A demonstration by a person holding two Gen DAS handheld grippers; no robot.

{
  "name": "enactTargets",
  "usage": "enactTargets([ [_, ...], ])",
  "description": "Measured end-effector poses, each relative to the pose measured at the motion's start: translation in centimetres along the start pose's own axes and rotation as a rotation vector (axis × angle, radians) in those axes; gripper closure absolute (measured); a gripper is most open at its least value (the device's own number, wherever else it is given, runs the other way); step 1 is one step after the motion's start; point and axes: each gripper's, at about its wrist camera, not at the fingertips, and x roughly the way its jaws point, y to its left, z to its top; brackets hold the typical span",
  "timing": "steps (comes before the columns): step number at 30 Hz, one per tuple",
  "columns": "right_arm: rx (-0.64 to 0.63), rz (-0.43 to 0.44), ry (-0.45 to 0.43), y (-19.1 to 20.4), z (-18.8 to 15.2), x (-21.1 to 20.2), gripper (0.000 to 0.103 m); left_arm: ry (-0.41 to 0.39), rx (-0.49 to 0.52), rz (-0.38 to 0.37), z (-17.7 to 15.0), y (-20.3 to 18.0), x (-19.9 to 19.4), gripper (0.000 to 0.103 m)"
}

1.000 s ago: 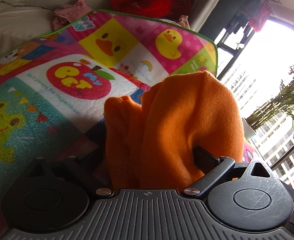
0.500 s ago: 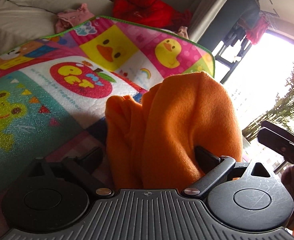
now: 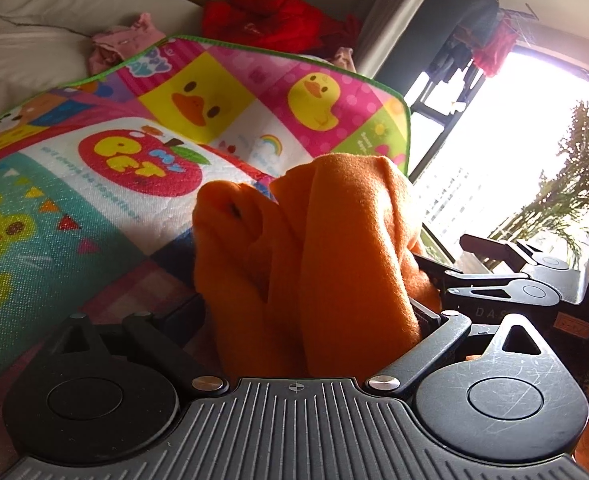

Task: Fold clothes

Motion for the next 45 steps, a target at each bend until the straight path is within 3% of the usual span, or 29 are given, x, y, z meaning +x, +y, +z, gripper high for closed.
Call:
enactTargets([
  [5,0.052,-0.001,0.010,-0.9,-0.6,-0.3,0.000,0.002,-0.019,-0.150,0.0,-1.4,-0.7,0.003],
  [11,0.096,-0.010,0.015,-1.6,-1.2,-0.8,0.000,-0.020,-0.045,-0.236,1.1,-3.1,-1.4,0.003],
  [16,0.095,0.002,-0.001,-1.6,-1.4,-0.9,0.000,-0.090,-0.021,-0.294,2.4,-4.1,-3.8,0.003],
  [21,0.028,-0.023,-0.037,-0.4,-1.1,-1.1,0.000,-0.158,0.058,-0.210,3.7,-5.2,-5.2,0.003],
  [26,0.001,-0.050,-0.032,-0.6,-0.9,-1.3,0.000,-0.056,-0.011,-0.126,2.4,-3.1,-2.8,0.003],
  [29,-0.010,-0.062,-0.028,-1.0,-0.9,-1.5,0.000,-0.005,-0.035,-0.125,1.2,-2.3,-1.9,0.003],
  [39,-0.048,-0.063,-0.048,-0.7,-1.6,-2.0,0.000,0.018,-0.029,-0.114,0.7,-2.9,-1.5,0.003],
  [41,-0.067,-0.052,-0.060,-0.5,-1.4,-2.5,0.000,0.022,-0.028,-0.112,0.6,-3.1,-1.4,0.003],
  [45,0.078,0.075,-0.116,-2.7,0.8,-4.4,0.000,0.054,0.029,0.015,0.0,-2.9,-1.0,0.003],
])
